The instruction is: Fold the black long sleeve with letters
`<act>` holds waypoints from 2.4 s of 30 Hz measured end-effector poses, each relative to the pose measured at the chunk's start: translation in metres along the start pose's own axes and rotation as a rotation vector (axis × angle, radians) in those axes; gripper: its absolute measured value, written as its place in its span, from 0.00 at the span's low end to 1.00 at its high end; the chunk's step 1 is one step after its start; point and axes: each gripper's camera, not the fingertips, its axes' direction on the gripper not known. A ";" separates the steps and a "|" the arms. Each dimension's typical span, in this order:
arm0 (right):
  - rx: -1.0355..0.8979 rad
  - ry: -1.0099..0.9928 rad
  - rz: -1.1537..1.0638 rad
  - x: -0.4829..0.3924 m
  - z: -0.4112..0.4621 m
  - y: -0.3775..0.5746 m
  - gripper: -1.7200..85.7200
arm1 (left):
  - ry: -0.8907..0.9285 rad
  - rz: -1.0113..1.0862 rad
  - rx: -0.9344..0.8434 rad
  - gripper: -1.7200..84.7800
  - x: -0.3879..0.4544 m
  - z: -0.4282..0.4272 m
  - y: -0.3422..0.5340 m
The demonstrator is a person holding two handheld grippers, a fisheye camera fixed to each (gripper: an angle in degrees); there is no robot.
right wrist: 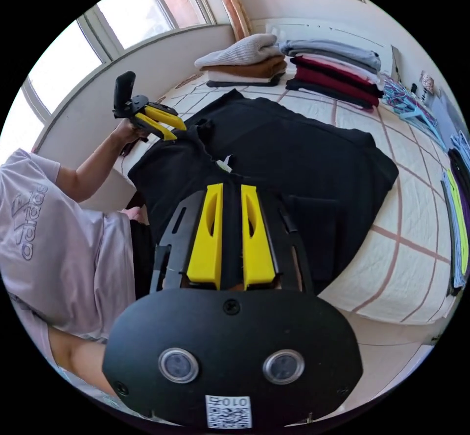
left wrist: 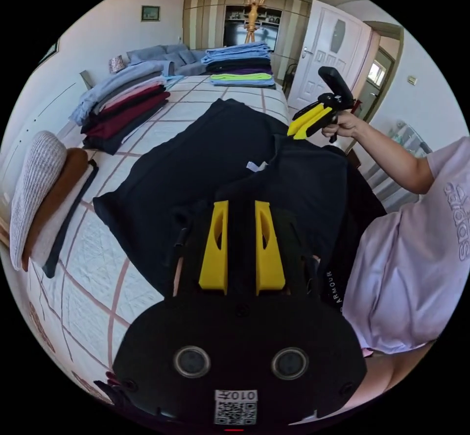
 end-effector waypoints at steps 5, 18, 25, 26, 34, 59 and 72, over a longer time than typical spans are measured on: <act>-0.085 -0.039 0.110 0.045 0.028 -0.010 0.06 | 0.070 -0.148 -0.050 0.12 -0.069 0.027 0.019; 0.166 0.089 0.472 0.191 -0.053 -0.010 0.20 | -0.021 -0.723 0.210 0.17 -0.297 -0.064 0.066; 0.136 0.011 0.548 0.236 -0.024 -0.014 0.20 | 0.090 -0.759 0.073 0.16 -0.352 -0.032 0.031; 0.124 0.016 0.556 0.240 -0.019 -0.016 0.20 | 0.087 -0.759 0.048 0.16 -0.353 -0.028 0.026; 0.099 -0.033 0.506 0.236 0.001 -0.033 0.11 | 0.197 -0.841 0.083 0.09 -0.355 -0.024 0.028; -0.086 -0.040 -0.143 -0.010 0.009 0.183 0.08 | 0.318 0.167 0.125 0.03 0.074 -0.178 0.165; -0.288 -0.117 -0.142 -0.059 0.037 0.187 0.09 | 0.251 0.152 0.149 0.06 0.170 -0.226 0.148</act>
